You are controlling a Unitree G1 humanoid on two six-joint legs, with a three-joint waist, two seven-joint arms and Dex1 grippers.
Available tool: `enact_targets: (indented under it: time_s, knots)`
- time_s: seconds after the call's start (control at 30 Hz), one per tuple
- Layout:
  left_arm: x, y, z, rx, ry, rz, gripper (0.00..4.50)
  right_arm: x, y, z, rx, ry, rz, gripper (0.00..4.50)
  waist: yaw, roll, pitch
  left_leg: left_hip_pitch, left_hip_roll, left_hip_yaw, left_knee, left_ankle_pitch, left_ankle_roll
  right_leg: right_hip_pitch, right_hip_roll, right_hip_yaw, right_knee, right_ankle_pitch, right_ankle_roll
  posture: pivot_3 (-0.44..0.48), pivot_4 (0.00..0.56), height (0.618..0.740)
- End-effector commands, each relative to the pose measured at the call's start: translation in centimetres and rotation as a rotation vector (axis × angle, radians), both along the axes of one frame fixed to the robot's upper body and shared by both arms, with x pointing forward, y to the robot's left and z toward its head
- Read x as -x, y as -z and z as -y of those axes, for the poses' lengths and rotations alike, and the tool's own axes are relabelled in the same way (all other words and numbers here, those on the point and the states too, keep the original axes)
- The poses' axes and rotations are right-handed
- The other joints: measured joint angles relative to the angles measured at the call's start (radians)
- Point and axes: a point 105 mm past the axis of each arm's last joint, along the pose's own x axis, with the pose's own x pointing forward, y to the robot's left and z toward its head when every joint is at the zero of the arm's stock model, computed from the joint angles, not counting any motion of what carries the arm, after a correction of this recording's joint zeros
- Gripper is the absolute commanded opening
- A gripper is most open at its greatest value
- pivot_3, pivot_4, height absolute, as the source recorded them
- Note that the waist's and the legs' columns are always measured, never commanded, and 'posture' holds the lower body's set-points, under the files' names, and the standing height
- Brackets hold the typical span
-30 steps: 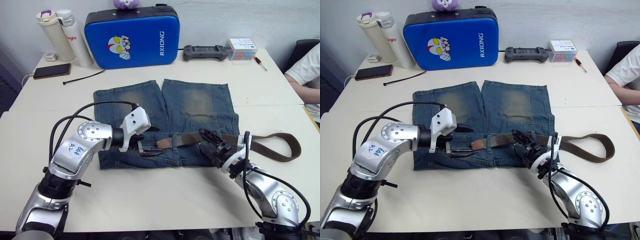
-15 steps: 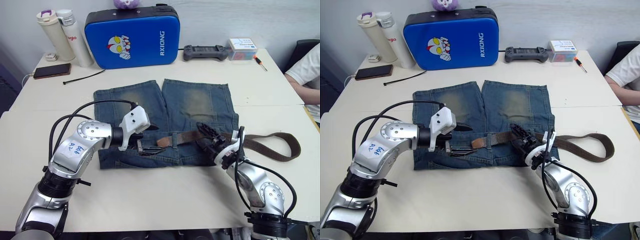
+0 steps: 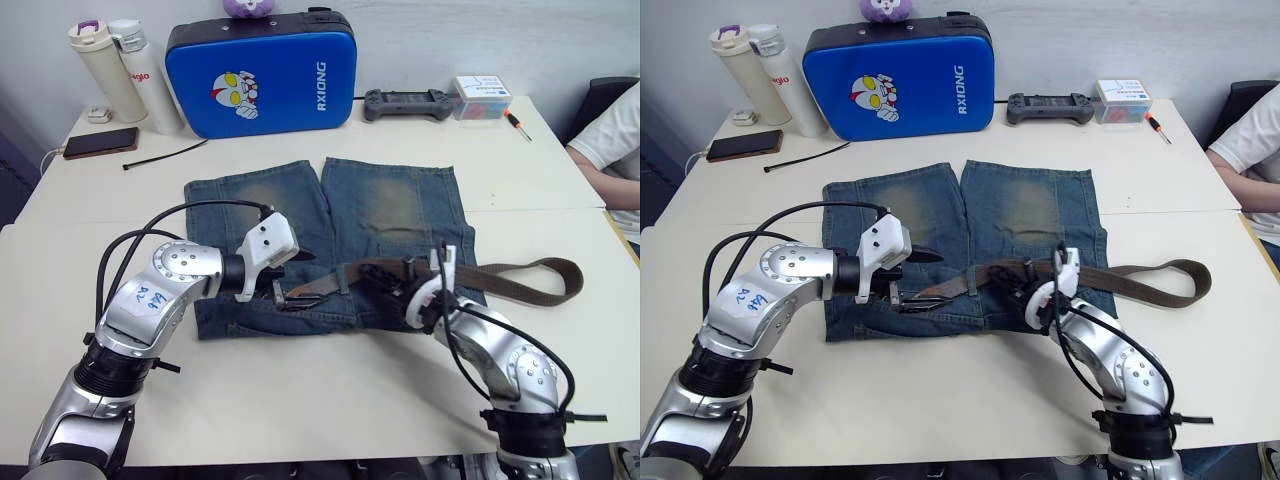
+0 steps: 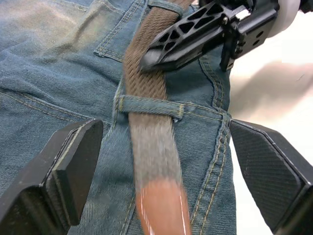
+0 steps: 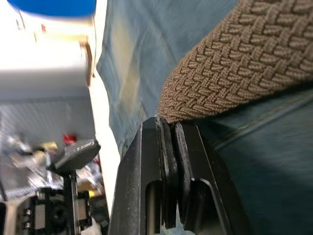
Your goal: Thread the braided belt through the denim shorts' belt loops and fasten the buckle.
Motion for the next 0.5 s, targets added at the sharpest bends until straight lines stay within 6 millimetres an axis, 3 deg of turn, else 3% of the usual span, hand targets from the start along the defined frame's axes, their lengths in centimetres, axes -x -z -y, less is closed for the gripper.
enact_targets:
  time_s: [0.03,0.17,0.27,0.37,0.5]
  knots:
    - [0.0,-0.7,0.1,-0.003,0.010,0.040,4.50,0.5,0.2,-2.0,0.048,-0.080,-0.016,0.04,-0.001,0.000,0.000,0.000,0.000,0.000,0.000,0.000,0.000,0.000,0.000,0.000,0.000,0.000,0.000,0.000,0.150,0.740]
    - [0.1,-0.7,0.1,-0.012,0.019,0.042,4.50,1.3,0.4,-3.4,0.079,-0.149,-0.022,0.04,-0.004,0.000,0.000,0.000,0.000,0.000,0.000,0.000,0.000,0.000,0.000,0.000,0.000,0.000,0.000,0.000,0.150,0.740]
    - [0.0,-0.7,0.0,-0.014,0.020,0.043,4.50,1.6,0.2,-3.1,0.080,-0.156,-0.010,0.04,-0.012,0.000,0.000,0.000,0.000,0.000,0.000,0.000,0.000,0.000,0.000,0.000,0.000,0.000,0.000,0.000,0.150,0.740]
    - [0.1,-0.6,-0.1,-0.021,0.026,0.044,4.50,1.8,-1.6,-2.3,0.028,-0.145,0.058,0.97,-0.016,0.000,0.000,0.000,0.000,0.000,-0.001,0.000,0.000,0.000,0.000,0.000,0.000,0.000,0.000,0.000,0.150,0.740]
    - [0.4,-0.5,-0.3,-0.051,0.051,0.050,4.50,2.3,-3.5,-0.3,0.081,-0.137,0.182,2.82,-0.015,0.000,0.000,0.000,0.000,0.000,-0.001,0.000,0.000,0.000,0.000,0.000,0.000,0.000,0.000,0.000,0.150,0.740]
